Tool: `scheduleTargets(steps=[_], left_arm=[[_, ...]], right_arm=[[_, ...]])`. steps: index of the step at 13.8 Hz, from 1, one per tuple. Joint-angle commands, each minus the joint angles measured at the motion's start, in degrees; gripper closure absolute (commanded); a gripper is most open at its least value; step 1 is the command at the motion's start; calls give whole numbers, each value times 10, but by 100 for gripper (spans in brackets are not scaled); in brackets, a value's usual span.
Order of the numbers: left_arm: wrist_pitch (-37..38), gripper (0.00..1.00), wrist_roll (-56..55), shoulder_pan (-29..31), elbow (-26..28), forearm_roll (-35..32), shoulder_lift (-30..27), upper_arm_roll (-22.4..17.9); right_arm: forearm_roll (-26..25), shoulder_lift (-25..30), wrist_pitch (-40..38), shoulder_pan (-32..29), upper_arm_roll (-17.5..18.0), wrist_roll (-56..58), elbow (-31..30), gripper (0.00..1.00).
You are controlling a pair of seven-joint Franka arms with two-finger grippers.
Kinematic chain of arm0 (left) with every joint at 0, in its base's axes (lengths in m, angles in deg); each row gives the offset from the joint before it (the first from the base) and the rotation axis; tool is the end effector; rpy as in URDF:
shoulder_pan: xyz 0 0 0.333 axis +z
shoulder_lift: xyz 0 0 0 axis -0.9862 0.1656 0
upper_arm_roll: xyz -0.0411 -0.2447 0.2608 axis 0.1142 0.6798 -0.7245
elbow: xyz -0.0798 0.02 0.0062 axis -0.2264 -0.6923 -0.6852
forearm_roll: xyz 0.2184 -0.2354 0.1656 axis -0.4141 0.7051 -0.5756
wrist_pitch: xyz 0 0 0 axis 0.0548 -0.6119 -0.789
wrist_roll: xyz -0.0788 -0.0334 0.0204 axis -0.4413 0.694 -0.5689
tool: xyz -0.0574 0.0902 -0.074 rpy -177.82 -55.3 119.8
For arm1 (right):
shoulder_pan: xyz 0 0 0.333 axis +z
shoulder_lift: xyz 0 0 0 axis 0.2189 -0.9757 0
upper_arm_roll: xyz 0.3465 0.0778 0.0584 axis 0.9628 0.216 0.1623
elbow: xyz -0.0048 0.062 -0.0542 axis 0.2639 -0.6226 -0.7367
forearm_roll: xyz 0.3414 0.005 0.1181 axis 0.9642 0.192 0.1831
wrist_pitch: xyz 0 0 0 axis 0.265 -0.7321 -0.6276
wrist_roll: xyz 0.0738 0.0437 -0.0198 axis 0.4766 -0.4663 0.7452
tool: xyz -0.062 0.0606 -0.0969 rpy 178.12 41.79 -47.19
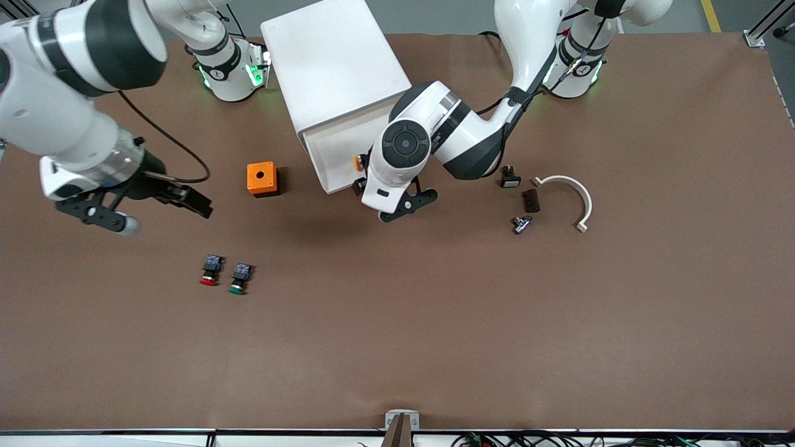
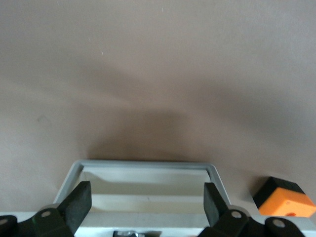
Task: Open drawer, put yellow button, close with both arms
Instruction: 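Withdraw the right gripper while the left gripper pushes the drawer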
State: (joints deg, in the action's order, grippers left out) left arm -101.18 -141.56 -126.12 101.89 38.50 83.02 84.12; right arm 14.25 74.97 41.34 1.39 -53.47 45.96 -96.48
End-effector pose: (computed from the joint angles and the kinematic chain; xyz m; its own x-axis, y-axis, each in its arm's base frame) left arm 0.4783 -0.5480 0.3868 0.8380 0.4109 -0.3591 0.4462 -0.8948 0.0174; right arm 0.5591 0.1001 0.5723 0.9484 -0.3159 -0.0285 -0.3172 -0.9451 -0.0789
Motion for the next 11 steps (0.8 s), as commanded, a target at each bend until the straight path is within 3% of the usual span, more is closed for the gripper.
scheduleTargets(steps=[1,8,11], left_arm=[[0,0,-26,-8,3,35,-2,0],[2,0,-43,-29,19,115,1,0],[2,0,-45,-36,21,150,6,2]], right_arm=[[-3,19,-24,-55,10,83,-2,0],[-7,40,-38,-144,10,234,-3,0],[-47,54,-41,-145,10,240,-7,0]])
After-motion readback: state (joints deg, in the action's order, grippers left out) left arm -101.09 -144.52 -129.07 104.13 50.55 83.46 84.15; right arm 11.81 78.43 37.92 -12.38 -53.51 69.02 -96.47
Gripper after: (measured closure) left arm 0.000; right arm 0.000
